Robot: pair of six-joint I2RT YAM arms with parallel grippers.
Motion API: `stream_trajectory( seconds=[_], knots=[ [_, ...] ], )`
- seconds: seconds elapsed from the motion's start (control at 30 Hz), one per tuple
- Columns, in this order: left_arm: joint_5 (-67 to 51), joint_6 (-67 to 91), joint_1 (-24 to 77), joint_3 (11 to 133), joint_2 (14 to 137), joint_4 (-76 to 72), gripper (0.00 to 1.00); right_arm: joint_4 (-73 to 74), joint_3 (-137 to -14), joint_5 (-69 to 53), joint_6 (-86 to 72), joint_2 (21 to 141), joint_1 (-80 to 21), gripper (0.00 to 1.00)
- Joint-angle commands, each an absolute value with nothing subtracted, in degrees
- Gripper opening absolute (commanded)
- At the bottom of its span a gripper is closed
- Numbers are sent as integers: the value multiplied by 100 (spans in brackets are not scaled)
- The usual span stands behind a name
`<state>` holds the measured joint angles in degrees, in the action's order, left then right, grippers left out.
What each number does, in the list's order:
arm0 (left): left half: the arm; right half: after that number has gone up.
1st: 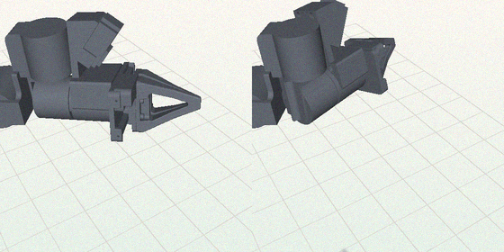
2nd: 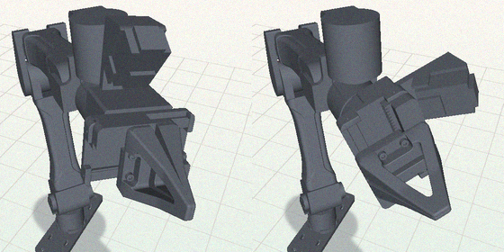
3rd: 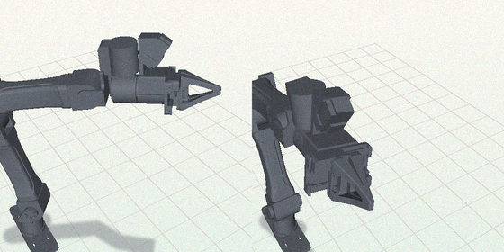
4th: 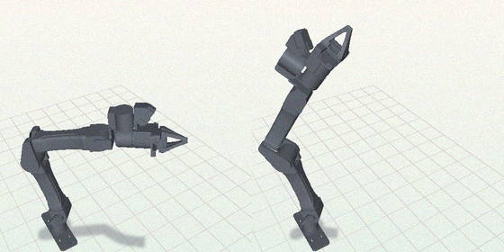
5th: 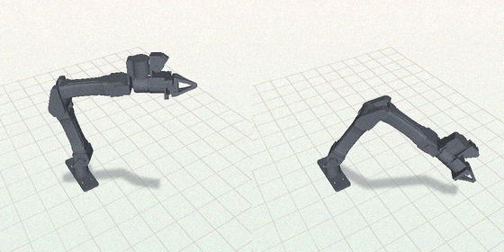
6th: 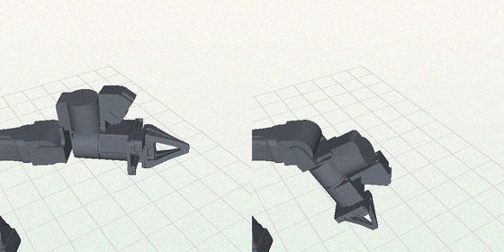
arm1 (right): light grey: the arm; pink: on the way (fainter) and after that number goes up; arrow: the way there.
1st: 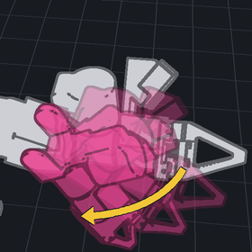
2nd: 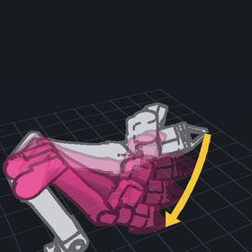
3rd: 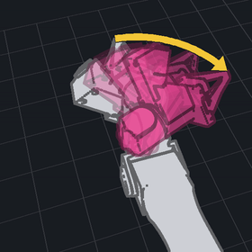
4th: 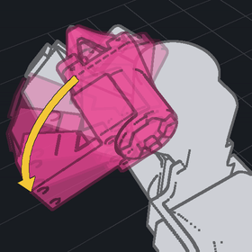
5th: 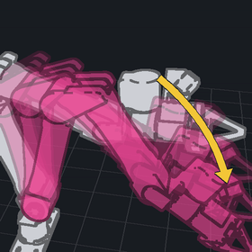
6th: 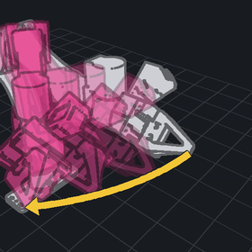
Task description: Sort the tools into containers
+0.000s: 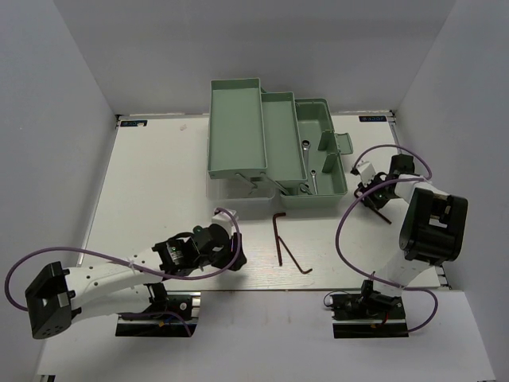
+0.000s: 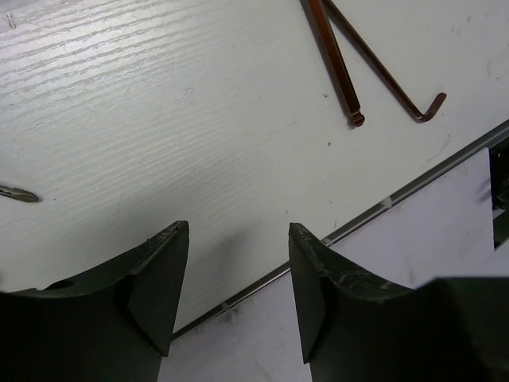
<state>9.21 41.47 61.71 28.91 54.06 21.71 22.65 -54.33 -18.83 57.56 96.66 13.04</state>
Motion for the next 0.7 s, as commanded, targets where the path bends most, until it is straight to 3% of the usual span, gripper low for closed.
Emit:
stream_trajectory(
  seconds=[0.0,0.33,0.67],
  knots=[
    [940,4236,6223,3059,5545,1917,64,3434,-5141,-1722,6055,9765,1327,0],
    [993,4236,6451,3374,6248,1679,64,5886,-5563,-2891,6838,8825,1371,0],
    [1107,4184,6679,4051,7294,1433,65,7134,-6142,-3822,7382,7902,1362,0]
  ],
)
